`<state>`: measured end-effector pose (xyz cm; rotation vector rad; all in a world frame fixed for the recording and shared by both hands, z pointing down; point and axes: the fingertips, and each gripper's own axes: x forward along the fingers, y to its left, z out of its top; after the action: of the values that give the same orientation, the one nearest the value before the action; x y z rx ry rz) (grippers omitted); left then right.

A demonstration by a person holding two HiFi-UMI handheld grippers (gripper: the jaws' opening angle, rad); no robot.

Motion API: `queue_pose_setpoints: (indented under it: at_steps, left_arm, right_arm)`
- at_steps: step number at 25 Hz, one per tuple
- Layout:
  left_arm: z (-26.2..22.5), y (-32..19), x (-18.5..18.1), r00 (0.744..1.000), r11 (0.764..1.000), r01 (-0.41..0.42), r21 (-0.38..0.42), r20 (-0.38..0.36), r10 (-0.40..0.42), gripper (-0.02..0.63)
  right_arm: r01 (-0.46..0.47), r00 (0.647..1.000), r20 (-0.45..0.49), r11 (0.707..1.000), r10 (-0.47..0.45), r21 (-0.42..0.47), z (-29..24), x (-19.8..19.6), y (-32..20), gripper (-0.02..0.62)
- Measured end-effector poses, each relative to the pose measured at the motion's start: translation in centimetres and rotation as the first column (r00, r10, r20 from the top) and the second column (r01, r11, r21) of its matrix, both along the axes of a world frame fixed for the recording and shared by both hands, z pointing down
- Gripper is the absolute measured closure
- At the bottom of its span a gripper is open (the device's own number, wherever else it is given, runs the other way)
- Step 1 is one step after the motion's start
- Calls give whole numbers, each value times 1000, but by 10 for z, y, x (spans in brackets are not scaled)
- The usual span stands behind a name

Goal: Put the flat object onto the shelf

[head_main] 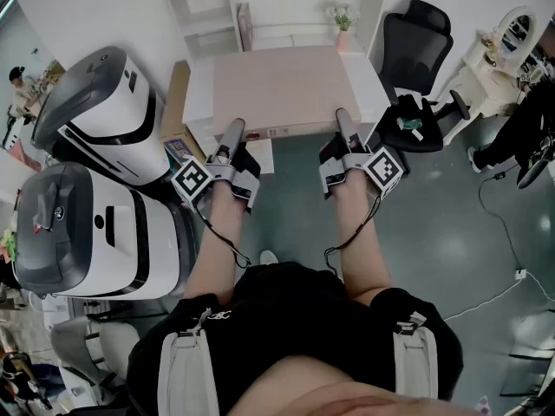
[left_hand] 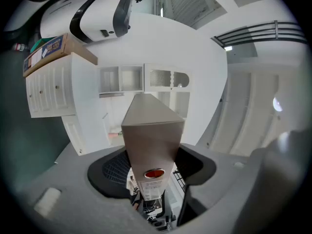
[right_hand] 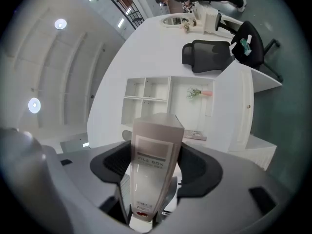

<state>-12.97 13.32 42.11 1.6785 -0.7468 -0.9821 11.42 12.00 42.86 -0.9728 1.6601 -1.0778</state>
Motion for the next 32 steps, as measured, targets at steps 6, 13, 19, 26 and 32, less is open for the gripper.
queue_pose_setpoints:
  at_steps: [6,13,19,26,32]
  left_arm:
    - [4,-2,0,1000,1000,-8,7,0,8,324]
    - [11,-10,-2,1000,1000,-21,3,-21,21,324]
    - [4,-30,-17,1000,1000,-23,15,-13,23,324]
    - [0,-57,-39,999,999,-41,30,-11,41,325]
    - [2,-69,-60,998,998,-57,41,-4,58,325]
  right_arm:
    - [-8,1000,8,1000,8,5,2,0,-2,305]
    - [-21,1000,7,1000,21,23,3,-4,-12,306]
    - [-16,1000,-3,1000,16,17,-1,-18,-30,307]
    - [-25,1000,-8,999,25,22,-6,-40,-53,305]
    - [-32,999,-8,999,33,28,-1,-62,-60,305]
